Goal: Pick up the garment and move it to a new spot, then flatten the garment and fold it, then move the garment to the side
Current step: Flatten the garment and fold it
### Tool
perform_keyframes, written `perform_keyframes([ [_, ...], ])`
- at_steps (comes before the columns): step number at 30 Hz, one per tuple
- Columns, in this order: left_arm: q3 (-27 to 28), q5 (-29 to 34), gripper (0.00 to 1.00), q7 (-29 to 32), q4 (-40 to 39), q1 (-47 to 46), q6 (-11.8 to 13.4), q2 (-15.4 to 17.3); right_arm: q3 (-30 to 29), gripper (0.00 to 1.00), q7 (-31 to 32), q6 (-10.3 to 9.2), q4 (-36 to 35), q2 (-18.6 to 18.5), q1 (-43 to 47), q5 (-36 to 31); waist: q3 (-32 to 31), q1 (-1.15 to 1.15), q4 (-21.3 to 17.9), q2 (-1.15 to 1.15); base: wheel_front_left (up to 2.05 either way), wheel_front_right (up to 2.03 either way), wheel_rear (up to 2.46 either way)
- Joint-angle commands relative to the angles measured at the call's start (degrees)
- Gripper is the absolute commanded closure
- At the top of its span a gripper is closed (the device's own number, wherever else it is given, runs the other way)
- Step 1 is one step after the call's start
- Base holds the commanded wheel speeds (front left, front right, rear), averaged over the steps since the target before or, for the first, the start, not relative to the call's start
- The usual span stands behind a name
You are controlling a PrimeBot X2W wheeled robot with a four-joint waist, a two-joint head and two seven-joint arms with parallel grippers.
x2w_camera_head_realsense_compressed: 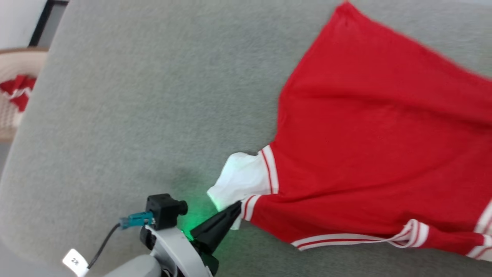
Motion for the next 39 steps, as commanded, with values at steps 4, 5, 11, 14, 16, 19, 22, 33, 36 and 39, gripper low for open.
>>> perform_keyframes([
  [4,1.92,1.09,1.0,0.04,0.41,1.71,0.16,0.64,0.62,1.0,-1.88,-0.07,-7.58,-4.14,9.98,3.54,-4.3,0.0,-5.79,0.0,0.0,0.0,0.0],
  [5,2.31,1.25,1.0,0.04,0.54,1.9,0.16,0.76,0.82,1.0,-2.45,-0.07,-9.16,-4.83,12.36,4.04,-4.53,0.0,-6.42,0.0,0.0,0.0,0.0],
  [11,4.57,3.5,1.0,0.04,2.3,2.94,0.16,1.11,1.9,1.0,-6.5,-0.07,-17.26,-7.27,25.69,4.9,-5.24,0.0,-9.13,0.0,0.0,0.0,0.0],
  [14,5.53,5.01,1.0,0.04,3.64,3.09,0.16,1.09,2.73,1.0,-7.35,-0.07,-20.28,-6.69,31.75,3.59,-5.11,0.0,-10.01,0.0,0.0,0.0,0.0],
  [16,5.93,5.79,1.0,0.04,4.37,3.27,0.15,0.77,3.22,1.0,-7.18,-0.07,-21.87,-5.53,35.23,2.12,-5.08,0.0,-10.34,0.0,0.0,0.0,0.0],
  [19,6.23,6.43,1.0,0.04,5.04,3.58,0.16,0.33,2.79,1.0,-6.46,-0.07,-23.02,-3.02,38.54,-0.88,-5.24,0.0,-10.73,0.0,0.0,0.0,0.0],
  [22,6.02,6.76,1.0,0.04,5.49,3.84,0.15,0.09,1.14,1.0,-5.88,-0.07,-23.42,0.13,40.73,-3.62,-5.57,0.0,-10.88,0.0,0.0,0.0,0.0],
  [33,6.13,6.87,1.0,0.03,4.56,5.32,0.16,-0.01,-24.43,0.0,-6.55,-0.07,-24.94,-5.48,48.71,-1.89,-6.69,0.0,-9.61,0.0,0.0,0.0,0.0],
  [36,6.11,7.27,1.0,0.03,4.25,5.15,0.16,-0.77,-32.42,0.0,-7.04,-0.07,-27.17,-6.93,48.11,-2.87,-6.27,0.0,-8.84,0.0,0.0,0.0,0.0],
  [39,5.53,7.83,1.0,0.03,4.31,3.78,0.15,-1.86,-37.89,0.0,-7.8,-0.07,-29.43,-4.31,44.08,-7.65,-5.45,0.0,-7.64,0.0,0.0,0.0,0.0],
])
